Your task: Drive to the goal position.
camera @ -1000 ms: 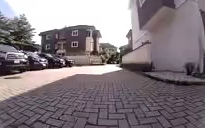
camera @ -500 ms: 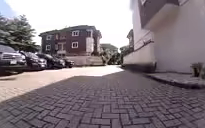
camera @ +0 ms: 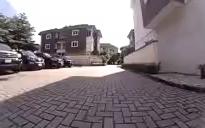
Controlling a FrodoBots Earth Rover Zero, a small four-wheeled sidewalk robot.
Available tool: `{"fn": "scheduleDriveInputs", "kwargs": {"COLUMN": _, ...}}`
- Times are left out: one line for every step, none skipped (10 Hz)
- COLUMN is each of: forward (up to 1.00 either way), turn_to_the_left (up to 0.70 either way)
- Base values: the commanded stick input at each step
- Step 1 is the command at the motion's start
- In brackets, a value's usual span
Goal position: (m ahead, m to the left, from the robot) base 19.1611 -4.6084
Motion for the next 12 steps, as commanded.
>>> {"fn": "scheduleDriveInputs", "kwargs": {"forward": 0.69, "turn_to_the_left": -0.35}}
{"fn": "scheduleDriveInputs", "kwargs": {"forward": 0.69, "turn_to_the_left": -0.35}}
{"fn": "scheduleDriveInputs", "kwargs": {"forward": 0.69, "turn_to_the_left": -0.18}}
{"fn": "scheduleDriveInputs", "kwargs": {"forward": 0.69, "turn_to_the_left": -0.02}}
{"fn": "scheduleDriveInputs", "kwargs": {"forward": 0.69, "turn_to_the_left": 0.03}}
{"fn": "scheduleDriveInputs", "kwargs": {"forward": 0.69, "turn_to_the_left": 0.03}}
{"fn": "scheduleDriveInputs", "kwargs": {"forward": 0.69, "turn_to_the_left": 0.03}}
{"fn": "scheduleDriveInputs", "kwargs": {"forward": 0.69, "turn_to_the_left": 0.03}}
{"fn": "scheduleDriveInputs", "kwargs": {"forward": 0.69, "turn_to_the_left": 0.03}}
{"fn": "scheduleDriveInputs", "kwargs": {"forward": 0.69, "turn_to_the_left": 0.03}}
{"fn": "scheduleDriveInputs", "kwargs": {"forward": 0.69, "turn_to_the_left": 0.03}}
{"fn": "scheduleDriveInputs", "kwargs": {"forward": 0.69, "turn_to_the_left": 0.03}}
